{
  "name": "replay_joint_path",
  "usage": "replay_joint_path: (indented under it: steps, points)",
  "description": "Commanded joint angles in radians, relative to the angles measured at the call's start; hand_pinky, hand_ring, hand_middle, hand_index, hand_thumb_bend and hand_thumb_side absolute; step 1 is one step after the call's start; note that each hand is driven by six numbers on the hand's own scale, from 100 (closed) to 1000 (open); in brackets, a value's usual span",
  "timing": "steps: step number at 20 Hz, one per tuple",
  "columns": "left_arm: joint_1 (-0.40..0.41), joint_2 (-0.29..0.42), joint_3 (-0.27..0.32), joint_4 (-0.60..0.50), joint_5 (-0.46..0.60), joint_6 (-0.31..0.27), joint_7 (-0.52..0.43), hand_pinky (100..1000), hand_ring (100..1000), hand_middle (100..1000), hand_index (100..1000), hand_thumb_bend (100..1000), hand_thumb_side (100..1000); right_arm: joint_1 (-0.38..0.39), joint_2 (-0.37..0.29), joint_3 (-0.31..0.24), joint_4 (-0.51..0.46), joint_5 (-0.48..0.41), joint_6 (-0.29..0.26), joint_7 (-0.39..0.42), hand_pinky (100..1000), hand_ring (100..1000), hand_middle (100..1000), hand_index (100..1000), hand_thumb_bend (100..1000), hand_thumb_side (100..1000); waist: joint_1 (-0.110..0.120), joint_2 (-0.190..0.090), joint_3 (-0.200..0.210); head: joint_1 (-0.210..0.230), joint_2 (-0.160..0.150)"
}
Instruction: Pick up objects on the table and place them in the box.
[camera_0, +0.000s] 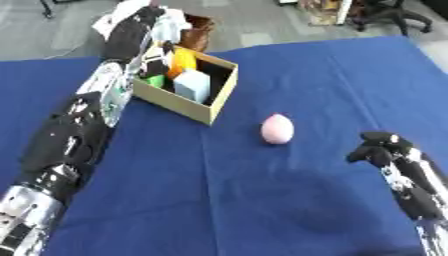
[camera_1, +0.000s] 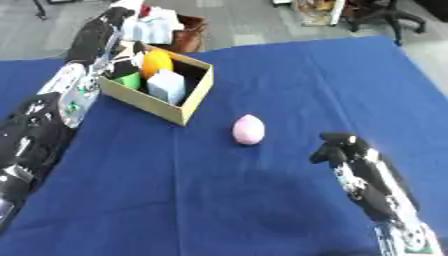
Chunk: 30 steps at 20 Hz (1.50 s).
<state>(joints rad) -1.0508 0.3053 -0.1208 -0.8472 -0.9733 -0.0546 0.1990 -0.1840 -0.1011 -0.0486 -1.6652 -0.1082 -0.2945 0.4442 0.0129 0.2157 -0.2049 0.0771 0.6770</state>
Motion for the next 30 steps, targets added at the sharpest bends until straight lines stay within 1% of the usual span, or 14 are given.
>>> replay_joint_path:
  steps: [1,3,5,8,11,15,21,26,28,29,30]
  points:
    - [-0.015,0.03,-0.055,-0.094,0.097,-0.106,-0.092,825,787,751,865,100,250,-0.007,-0.005,-0.003,-0.013,-0.008,-0.001,0.003,628,596,541,758,100,470,-0.013,-0.032,0.0,-0.001,0.001]
    - [-0.015,0.033,-0.101,-0.151,0.139,-0.197,-0.198,820,778,733,844,100,245,-0.007,-0.005,-0.003,-0.014,-0.008,-0.001,0.003,628,596,541,758,100,470,-0.012,-0.032,-0.002,0.0,0.002]
    - [-0.014,0.025,-0.139,-0.193,0.155,-0.259,-0.294,818,775,732,845,100,244,-0.007,-0.006,-0.003,-0.014,-0.009,-0.001,0.002,628,596,541,758,100,470,-0.013,-0.032,-0.004,0.0,0.003]
    - [-0.013,-0.006,-0.175,-0.222,0.171,-0.313,-0.405,813,768,723,842,100,246,-0.008,-0.004,-0.002,-0.015,-0.01,0.0,0.002,628,596,541,758,100,470,-0.012,-0.032,-0.01,0.004,0.004]
    - [-0.01,-0.049,-0.197,-0.212,0.16,-0.343,-0.466,809,759,706,835,100,247,-0.008,-0.002,0.0,-0.016,-0.012,0.001,0.004,628,596,541,758,100,470,-0.011,-0.032,-0.017,0.009,0.004]
    - [0.005,-0.096,-0.218,-0.176,0.117,-0.381,-0.505,806,757,707,834,100,252,-0.009,-0.001,0.002,-0.017,-0.015,0.002,0.005,627,596,540,757,100,470,-0.009,-0.032,-0.028,0.014,0.004]
    - [0.031,-0.143,-0.221,-0.11,0.049,-0.419,-0.51,810,763,741,850,100,258,-0.011,0.001,0.002,-0.019,-0.015,0.004,0.005,628,596,540,757,100,470,-0.006,-0.032,-0.038,0.012,0.002]
    - [0.045,-0.169,-0.221,-0.069,0.02,-0.443,-0.522,816,767,751,862,100,262,-0.012,0.002,0.003,-0.019,-0.015,0.005,0.007,628,596,540,757,100,470,-0.006,-0.032,-0.043,0.011,0.002]
    - [0.051,-0.177,-0.221,-0.057,0.015,-0.451,-0.536,816,766,753,865,100,322,-0.012,0.002,0.003,-0.019,-0.015,0.005,0.006,627,591,540,757,100,470,-0.005,-0.032,-0.044,0.011,0.001]
    - [0.054,-0.181,-0.22,-0.052,0.014,-0.454,-0.541,814,762,748,862,100,328,-0.012,0.002,0.003,-0.019,-0.015,0.005,0.006,628,590,540,757,100,470,-0.005,-0.031,-0.045,0.012,0.001]
    - [0.058,-0.186,-0.218,-0.047,0.014,-0.454,-0.542,807,749,732,849,100,306,-0.012,0.002,0.004,-0.019,-0.014,0.005,0.007,628,591,540,757,100,470,-0.005,-0.031,-0.045,0.012,0.0]
